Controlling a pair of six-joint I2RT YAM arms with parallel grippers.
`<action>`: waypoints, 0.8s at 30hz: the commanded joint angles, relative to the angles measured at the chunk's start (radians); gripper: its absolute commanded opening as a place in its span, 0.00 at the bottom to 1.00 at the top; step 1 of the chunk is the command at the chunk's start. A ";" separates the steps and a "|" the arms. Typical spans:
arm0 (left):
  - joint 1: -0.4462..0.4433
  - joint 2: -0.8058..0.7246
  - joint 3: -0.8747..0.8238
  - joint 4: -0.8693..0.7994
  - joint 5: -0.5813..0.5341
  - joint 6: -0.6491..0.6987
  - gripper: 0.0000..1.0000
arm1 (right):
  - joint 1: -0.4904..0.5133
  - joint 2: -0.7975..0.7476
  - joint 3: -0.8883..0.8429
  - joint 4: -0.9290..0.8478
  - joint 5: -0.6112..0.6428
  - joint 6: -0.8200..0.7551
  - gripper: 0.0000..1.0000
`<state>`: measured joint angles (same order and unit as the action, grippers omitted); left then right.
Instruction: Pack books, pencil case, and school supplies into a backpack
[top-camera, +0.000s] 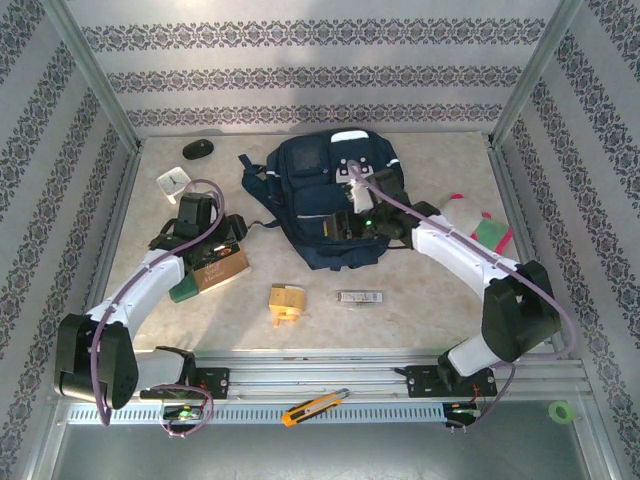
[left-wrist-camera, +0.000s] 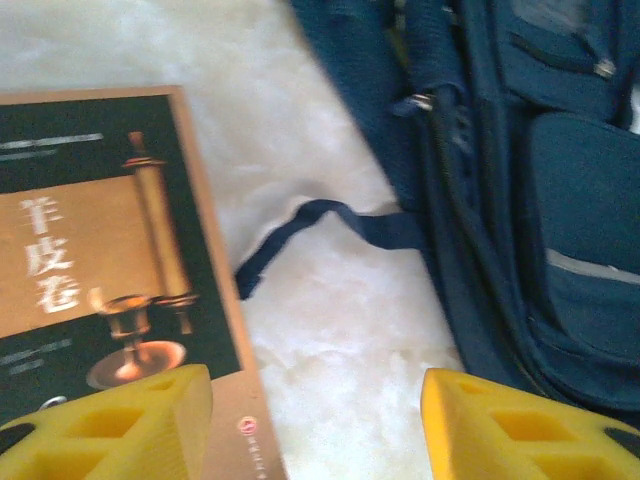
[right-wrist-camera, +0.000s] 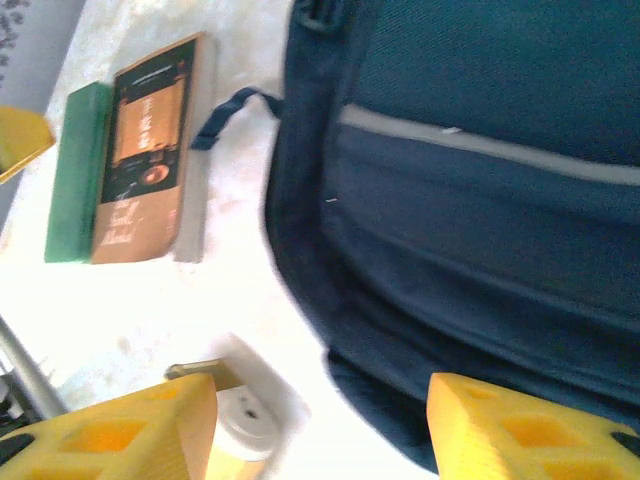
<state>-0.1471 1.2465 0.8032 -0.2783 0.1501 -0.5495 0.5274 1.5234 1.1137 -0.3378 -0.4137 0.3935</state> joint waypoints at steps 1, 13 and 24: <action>0.057 -0.024 -0.041 -0.064 -0.057 -0.079 0.58 | 0.081 0.042 0.038 0.066 0.058 0.132 0.58; 0.210 0.015 -0.177 -0.027 -0.007 -0.171 0.59 | 0.288 0.418 0.309 0.262 -0.043 0.479 0.63; 0.278 0.023 -0.194 -0.083 -0.035 -0.130 0.60 | 0.332 0.653 0.542 0.111 -0.004 0.446 0.65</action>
<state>0.1081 1.2583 0.6254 -0.3046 0.1356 -0.6960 0.8600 2.1407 1.6012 -0.1623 -0.4343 0.8425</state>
